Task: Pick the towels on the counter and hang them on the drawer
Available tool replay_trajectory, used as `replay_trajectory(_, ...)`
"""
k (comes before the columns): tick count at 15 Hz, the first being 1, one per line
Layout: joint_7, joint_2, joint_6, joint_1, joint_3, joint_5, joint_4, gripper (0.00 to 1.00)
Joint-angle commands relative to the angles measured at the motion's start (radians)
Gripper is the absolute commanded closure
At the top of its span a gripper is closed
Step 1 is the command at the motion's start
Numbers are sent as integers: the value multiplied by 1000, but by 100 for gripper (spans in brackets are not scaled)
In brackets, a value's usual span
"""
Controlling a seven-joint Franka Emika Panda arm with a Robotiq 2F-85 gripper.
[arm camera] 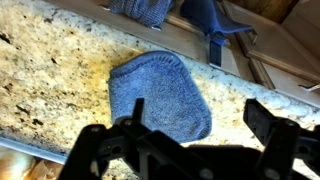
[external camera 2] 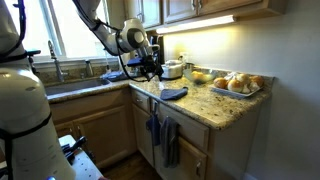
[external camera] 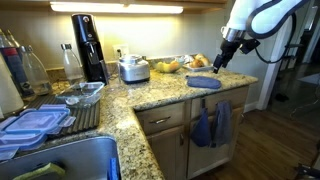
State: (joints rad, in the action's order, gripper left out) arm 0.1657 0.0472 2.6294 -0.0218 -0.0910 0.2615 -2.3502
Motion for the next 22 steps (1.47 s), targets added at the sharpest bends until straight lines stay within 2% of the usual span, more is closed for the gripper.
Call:
replay_trajectory(1, -3, -16, -1, -9, 13, -2, 13, 0)
replay_trajectory(6, -4, -37, -1, -11, 16, -3, 32, 0)
replay_trajectory(13, -53, -194, -23, -4, 42, -42, 203, 0)
replay_trajectory(18, -187, -320, -43, 13, 47, -136, 334, 0)
replay_trajectory(22, -291, -408, -65, 35, 47, -170, 427, 0)
